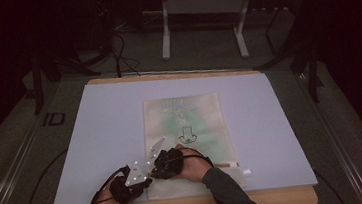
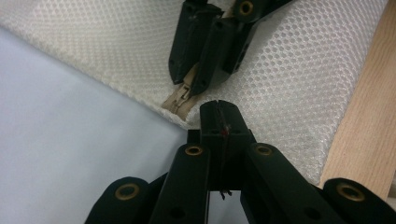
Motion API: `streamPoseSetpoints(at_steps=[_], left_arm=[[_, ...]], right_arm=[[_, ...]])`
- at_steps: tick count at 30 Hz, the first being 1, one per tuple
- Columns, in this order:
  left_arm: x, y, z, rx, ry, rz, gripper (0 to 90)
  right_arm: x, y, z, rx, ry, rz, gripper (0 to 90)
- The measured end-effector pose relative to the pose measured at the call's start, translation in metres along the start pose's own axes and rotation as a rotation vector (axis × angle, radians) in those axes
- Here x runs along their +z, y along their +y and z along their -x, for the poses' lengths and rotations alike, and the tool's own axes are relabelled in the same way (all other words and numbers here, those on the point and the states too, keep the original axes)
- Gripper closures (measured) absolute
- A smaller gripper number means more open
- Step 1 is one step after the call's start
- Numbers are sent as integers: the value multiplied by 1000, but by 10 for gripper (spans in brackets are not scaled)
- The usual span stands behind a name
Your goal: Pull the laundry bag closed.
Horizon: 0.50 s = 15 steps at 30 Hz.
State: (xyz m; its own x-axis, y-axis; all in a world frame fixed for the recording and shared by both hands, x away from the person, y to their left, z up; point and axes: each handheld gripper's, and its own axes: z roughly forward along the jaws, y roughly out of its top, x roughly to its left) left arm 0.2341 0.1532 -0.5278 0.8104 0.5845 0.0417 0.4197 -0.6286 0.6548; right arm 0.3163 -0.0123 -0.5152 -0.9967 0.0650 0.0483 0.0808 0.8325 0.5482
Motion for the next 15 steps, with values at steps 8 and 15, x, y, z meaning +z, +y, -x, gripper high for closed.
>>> streamPoseSetpoints(at_steps=[8, 15], left_arm=[[1, 2, 3, -22, 31, -17, 900], [1, -1, 3, -20, 84, -28, 900]], right_arm=[[-2, -3, -1, -15, -4, -14, 821], [-7, -8, 0, -23, -9, -28, 822]])
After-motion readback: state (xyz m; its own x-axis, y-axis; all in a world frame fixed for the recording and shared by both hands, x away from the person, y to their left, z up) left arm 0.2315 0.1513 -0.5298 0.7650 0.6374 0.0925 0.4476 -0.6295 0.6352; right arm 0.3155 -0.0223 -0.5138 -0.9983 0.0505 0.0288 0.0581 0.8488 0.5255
